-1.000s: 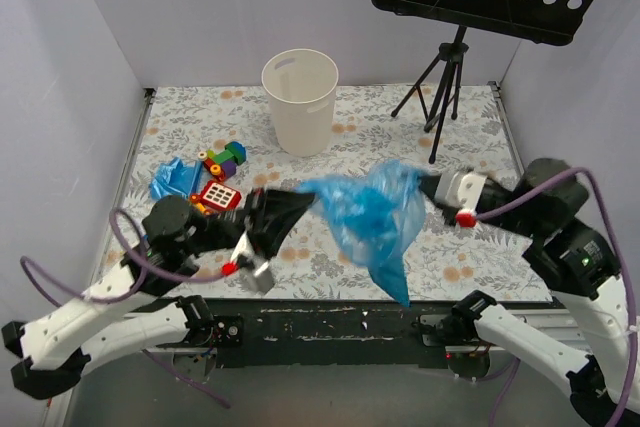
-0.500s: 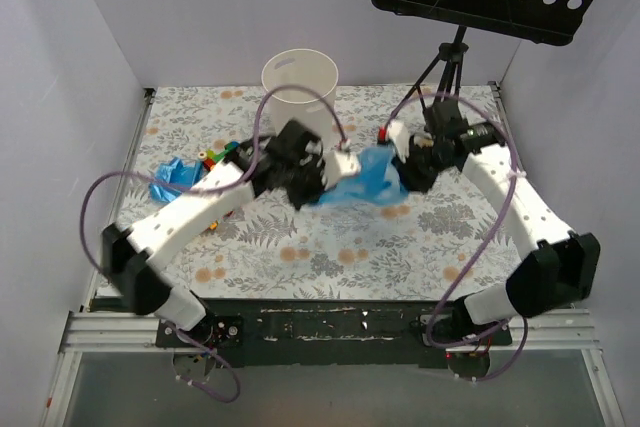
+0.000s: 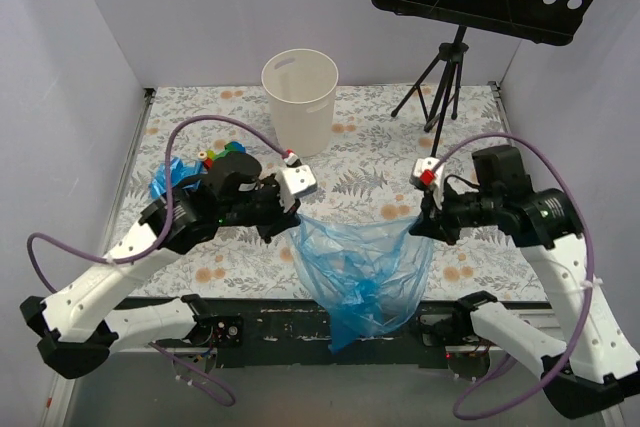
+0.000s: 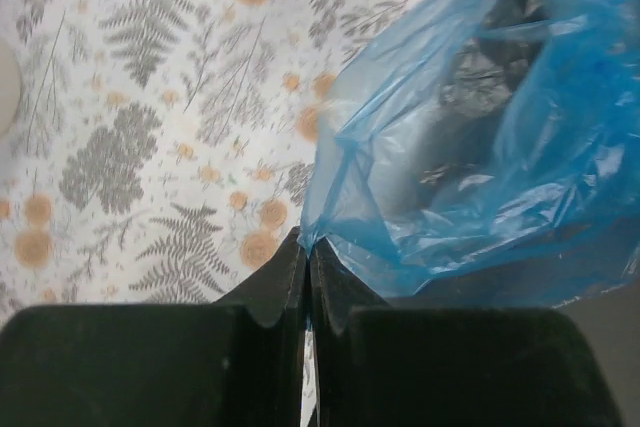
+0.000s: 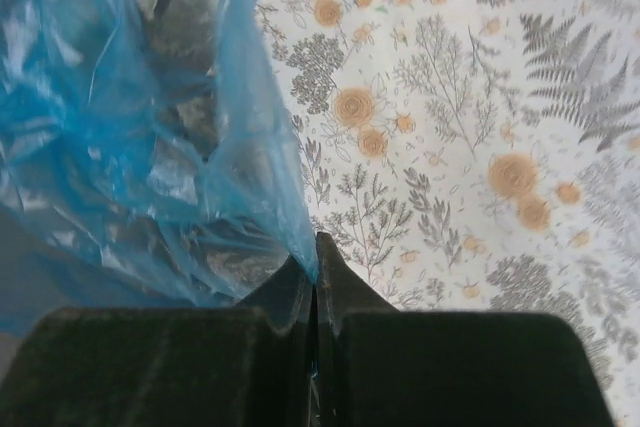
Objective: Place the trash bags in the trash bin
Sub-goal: Unfold the trash bag at the center of the board.
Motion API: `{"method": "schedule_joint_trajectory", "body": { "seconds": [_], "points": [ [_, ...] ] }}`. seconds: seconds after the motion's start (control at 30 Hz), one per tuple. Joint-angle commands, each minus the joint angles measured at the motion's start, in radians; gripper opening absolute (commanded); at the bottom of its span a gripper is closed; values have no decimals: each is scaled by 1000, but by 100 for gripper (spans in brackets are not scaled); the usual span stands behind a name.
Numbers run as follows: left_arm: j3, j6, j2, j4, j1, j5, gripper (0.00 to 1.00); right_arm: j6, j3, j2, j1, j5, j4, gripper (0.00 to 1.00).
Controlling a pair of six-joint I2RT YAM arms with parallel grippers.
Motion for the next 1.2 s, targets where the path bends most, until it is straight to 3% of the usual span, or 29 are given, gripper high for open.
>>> {"method": "schedule_joint_trajectory", "body": {
  "seconds": [0.0,0.07,0.2,0.27,0.3,0.37,0.43,0.47,0.63,0.73,0.83,0.9,1.0,1.07,1.13,1.17],
  "points": [
    [-45,-122,-7,109,10,-222,0,283,14,39,-2,120,147,1],
    [-39,-146,11,184,13,-329,0,367,39,56,-2,206,241,1],
    [29,-145,88,331,25,-373,0,407,109,122,-2,303,328,1],
    [87,-145,132,350,41,-303,1,373,144,151,-4,299,364,1],
    [134,-84,161,294,41,-182,13,332,164,169,-2,252,370,1],
    [243,134,223,138,41,22,66,261,221,209,-2,193,394,1],
    [317,171,253,73,41,81,90,226,262,245,-2,164,421,1],
    [342,165,257,68,41,101,95,218,276,258,-2,164,433,1],
    [444,167,284,99,41,222,98,177,348,329,8,180,447,1],
    [680,242,422,-111,38,261,98,192,367,363,19,311,470,1],
    [941,335,551,-425,38,229,98,276,401,387,19,455,510,1],
    [855,335,487,-463,38,158,98,302,418,394,19,484,526,1],
    [582,494,286,-442,38,104,98,299,421,391,28,513,554,1],
    [483,551,228,-431,35,74,98,306,405,384,28,550,580,1],
    [442,502,206,-317,35,72,98,301,387,375,30,526,611,1],
    [422,389,195,-200,35,61,98,304,385,377,33,517,617,1]
  ]
}}
